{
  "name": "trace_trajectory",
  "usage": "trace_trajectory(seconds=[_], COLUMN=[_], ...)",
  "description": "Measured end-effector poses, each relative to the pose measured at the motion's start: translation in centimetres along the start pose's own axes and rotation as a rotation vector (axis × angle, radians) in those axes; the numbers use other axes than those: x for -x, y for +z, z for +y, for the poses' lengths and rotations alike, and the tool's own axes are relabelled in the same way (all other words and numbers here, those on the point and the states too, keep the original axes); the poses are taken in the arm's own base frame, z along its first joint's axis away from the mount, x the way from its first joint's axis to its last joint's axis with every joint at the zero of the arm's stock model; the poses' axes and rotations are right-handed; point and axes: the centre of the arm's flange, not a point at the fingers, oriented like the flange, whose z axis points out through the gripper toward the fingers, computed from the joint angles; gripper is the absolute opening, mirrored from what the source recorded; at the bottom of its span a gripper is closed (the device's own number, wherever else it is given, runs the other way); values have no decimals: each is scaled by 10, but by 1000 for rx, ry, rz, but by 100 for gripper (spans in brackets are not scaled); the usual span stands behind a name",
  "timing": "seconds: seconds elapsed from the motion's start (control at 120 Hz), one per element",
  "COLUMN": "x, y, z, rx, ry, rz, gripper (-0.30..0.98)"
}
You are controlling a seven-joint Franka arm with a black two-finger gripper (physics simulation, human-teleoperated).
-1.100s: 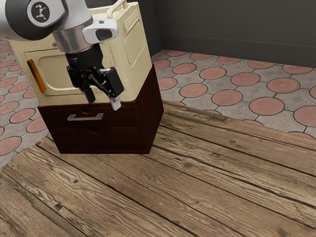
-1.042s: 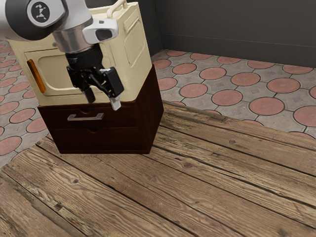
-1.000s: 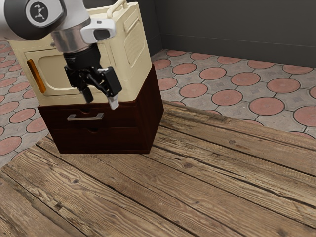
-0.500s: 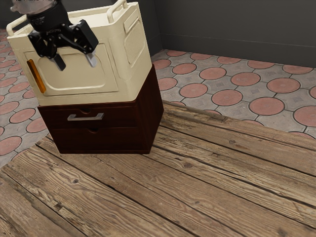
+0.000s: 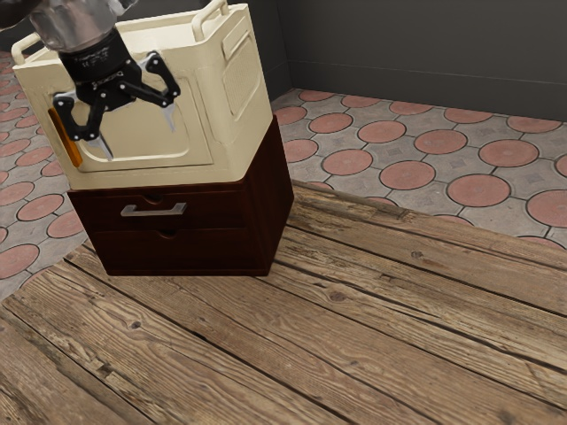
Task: Pull the drawer handle with one arm to open the drawer
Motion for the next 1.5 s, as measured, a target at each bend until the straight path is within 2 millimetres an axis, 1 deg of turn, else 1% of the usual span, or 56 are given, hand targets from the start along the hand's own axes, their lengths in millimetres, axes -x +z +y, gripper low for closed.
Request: trace_trajectory(seconds=[0.075, 0.142, 0.192, 0.242, 0.292, 0.325, 0.383, 0.475, 0.567, 0.633, 0.767, 0.825, 0.942, 1.092, 1.233, 1.308, 1.5], x=[3, 8, 7, 0, -14, -23, -31, -38, -53, -58, -69, -70, -70, -77, -71, -74, -81], y=[32, 50, 63, 72, 77, 81, 93, 111, 122, 132, 147, 157, 166, 172, 176, 179, 193], z=[-2, -7, -14, -25, -40, -47, -49, -48, -59, -65, -76, -78, -81, -94, -105, -110, -108], rx=[-13, -1, 16, 39, 64, 76, 94, 125, 161, 178, 211, 221, 244, 270, 290, 296, 300], ry=[-62, -112, -154, -207, -270, -305, -343, -385, -450, -485, -546, -562, -593, -644, -671, -691, -726], rz=[-19, -16, -7, 9, 29, 42, 62, 85, 107, 117, 138, 143, 154, 169, 171, 173, 182], gripper=[69, 69, 69, 69, 69, 69, 69, 69, 69, 69, 69, 69, 68, 68, 68, 67, 66])
